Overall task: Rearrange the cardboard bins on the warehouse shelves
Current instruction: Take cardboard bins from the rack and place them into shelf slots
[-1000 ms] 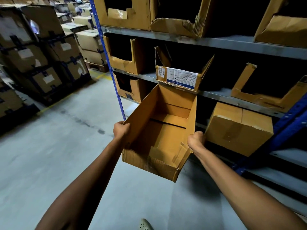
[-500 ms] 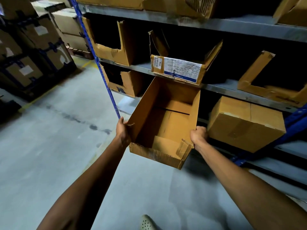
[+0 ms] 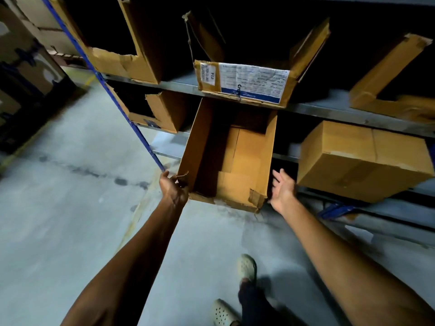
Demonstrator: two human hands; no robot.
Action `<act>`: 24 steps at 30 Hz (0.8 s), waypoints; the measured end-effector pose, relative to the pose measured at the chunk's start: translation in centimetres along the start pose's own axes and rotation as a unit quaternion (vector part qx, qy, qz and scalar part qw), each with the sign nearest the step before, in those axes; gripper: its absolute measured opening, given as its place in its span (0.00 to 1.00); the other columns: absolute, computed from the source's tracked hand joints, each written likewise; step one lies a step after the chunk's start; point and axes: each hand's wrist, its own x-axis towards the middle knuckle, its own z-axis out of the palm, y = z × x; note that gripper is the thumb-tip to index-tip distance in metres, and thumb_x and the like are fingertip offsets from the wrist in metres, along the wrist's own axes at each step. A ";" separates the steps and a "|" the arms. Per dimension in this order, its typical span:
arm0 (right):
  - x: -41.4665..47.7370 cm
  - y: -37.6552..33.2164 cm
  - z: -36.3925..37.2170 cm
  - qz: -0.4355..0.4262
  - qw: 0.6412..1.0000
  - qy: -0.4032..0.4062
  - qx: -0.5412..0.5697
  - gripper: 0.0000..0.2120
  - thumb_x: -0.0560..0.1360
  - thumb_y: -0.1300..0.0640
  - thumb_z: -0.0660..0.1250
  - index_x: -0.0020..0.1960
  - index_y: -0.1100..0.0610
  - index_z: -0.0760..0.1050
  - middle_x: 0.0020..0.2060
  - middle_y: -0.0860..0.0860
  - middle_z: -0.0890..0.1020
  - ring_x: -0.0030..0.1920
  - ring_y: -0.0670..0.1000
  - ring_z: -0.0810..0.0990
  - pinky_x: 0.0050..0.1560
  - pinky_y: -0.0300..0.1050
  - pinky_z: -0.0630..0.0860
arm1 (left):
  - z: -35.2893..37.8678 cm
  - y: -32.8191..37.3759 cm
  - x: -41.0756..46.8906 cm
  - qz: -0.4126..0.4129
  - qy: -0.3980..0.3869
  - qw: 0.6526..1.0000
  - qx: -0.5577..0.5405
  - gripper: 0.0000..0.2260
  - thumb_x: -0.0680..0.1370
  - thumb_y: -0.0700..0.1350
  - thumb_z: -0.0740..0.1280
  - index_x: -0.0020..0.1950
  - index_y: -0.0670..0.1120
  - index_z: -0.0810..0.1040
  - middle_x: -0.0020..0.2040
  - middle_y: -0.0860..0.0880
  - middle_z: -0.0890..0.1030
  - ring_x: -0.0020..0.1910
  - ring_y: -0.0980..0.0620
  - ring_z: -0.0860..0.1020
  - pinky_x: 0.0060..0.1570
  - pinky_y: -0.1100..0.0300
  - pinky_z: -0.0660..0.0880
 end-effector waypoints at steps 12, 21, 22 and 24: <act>6.0 -6.3 6.4 -0.086 0.989 -0.028 -0.113 0.34 0.77 0.62 0.66 0.77 0.44 0.56 0.72 0.50 0.70 0.68 0.55 0.72 0.69 0.64 0.63 | 8.3 4.9 6.9 0.016 -0.086 0.995 0.057 0.11 0.77 0.35 0.57 0.53 0.36 0.78 0.38 0.45 0.79 0.30 0.58 0.73 0.31 0.70 0.68; 7.5 -8.8 11.0 -0.056 0.993 0.065 -0.083 0.25 0.82 0.59 0.58 0.77 0.44 0.57 0.74 0.51 0.66 0.70 0.60 0.68 0.57 0.72 0.72 | 10.8 6.5 11.4 0.020 -0.135 0.974 0.180 0.08 0.81 0.47 0.63 0.50 0.45 0.78 0.49 0.47 0.83 0.36 0.55 0.72 0.40 0.64 0.68; 7.5 -8.7 11.3 -0.061 0.992 0.097 -0.053 0.25 0.81 0.62 0.59 0.76 0.48 0.61 0.70 0.52 0.71 0.66 0.59 0.72 0.58 0.69 0.73 | 11.2 6.8 12.0 0.005 -0.134 0.973 0.186 0.08 0.81 0.47 0.63 0.53 0.44 0.78 0.50 0.46 0.82 0.36 0.56 0.72 0.38 0.65 0.69; 7.9 -8.0 11.7 -0.072 0.981 0.182 -0.010 0.19 0.78 0.65 0.61 0.69 0.56 0.70 0.62 0.56 0.78 0.58 0.58 0.77 0.58 0.64 0.76 | 11.8 7.3 12.7 -0.011 -0.133 0.970 0.201 0.13 0.80 0.47 0.65 0.61 0.42 0.77 0.49 0.46 0.83 0.35 0.56 0.73 0.33 0.67 0.70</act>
